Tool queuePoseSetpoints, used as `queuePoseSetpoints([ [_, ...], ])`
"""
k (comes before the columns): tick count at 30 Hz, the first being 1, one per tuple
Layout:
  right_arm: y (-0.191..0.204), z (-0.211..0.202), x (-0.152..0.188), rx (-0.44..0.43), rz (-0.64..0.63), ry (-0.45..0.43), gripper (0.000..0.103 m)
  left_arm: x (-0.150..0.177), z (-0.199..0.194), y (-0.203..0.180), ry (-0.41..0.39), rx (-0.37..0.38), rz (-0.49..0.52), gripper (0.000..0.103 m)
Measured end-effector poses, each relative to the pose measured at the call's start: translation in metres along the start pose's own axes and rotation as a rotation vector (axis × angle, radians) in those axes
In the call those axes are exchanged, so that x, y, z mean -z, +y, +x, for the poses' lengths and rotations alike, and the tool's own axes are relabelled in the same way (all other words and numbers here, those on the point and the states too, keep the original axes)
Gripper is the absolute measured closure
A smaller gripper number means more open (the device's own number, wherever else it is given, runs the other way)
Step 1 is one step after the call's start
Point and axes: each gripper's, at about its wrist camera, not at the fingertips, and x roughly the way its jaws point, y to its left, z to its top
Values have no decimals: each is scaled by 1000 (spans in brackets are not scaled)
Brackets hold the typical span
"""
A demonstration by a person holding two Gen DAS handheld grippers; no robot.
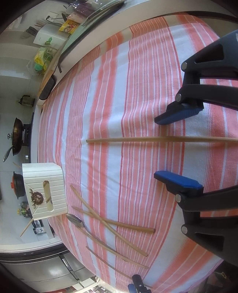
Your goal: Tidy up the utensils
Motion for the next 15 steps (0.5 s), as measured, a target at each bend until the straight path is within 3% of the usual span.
queuePoseSetpoints([
  [8, -24, -1, -41, -122, 6, 66, 49, -39, -15, 16, -37, 41, 30, 8],
  [15, -20, 17, -63, -172, -5, 150, 49, -69, 13, 29, 39, 99, 8, 10],
])
